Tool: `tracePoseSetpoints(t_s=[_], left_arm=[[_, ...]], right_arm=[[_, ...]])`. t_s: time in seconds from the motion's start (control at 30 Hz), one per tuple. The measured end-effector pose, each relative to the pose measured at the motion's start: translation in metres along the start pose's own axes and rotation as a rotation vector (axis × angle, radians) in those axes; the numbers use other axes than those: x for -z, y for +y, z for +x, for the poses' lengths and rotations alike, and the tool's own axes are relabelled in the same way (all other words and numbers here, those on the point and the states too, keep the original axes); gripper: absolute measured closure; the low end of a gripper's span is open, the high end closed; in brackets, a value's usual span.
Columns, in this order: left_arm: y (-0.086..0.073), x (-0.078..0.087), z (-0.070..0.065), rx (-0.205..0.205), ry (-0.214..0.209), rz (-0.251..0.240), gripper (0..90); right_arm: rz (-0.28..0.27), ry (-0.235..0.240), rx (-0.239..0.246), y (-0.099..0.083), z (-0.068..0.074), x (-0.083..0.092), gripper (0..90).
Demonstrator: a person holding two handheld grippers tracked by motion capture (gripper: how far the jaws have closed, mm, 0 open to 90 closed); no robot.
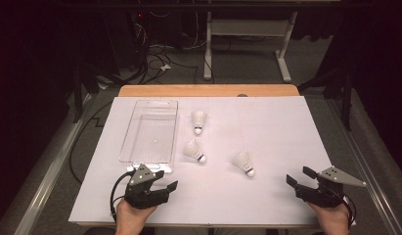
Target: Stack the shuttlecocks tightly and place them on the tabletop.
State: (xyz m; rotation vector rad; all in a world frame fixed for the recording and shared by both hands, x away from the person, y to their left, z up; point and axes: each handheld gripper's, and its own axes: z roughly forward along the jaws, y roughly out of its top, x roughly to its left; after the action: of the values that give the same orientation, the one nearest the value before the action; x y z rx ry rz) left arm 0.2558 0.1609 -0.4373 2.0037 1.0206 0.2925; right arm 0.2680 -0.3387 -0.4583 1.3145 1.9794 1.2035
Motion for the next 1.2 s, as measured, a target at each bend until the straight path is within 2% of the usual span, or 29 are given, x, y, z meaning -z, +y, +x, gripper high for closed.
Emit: tracePoseSetpoints(t_s=[0.6, 0.77, 0.9, 1.2], left_arm=[[0.015, -0.016, -0.005, -0.001, -0.016, 0.048, 40.7], [0.019, -0.024, -0.007, -0.008, -0.03, 0.08, 41.2], [0.022, -0.028, -0.007, 0.004, -0.044, 0.08, 41.7], [0.029, -0.034, -0.009, -0.006, -0.053, 0.097, 42.4]], right_arm=[[0.004, 0.004, -0.002, 0.0, 0.0, 0.0, 26.6], [0.005, 0.003, 0.0, 0.0, 0.0, 0.0, 26.6], [0.006, 0.006, -0.003, 0.0, 0.0, -0.001, 26.6], [0.006, 0.006, -0.003, 0.0, 0.0, -0.001, 26.9]])
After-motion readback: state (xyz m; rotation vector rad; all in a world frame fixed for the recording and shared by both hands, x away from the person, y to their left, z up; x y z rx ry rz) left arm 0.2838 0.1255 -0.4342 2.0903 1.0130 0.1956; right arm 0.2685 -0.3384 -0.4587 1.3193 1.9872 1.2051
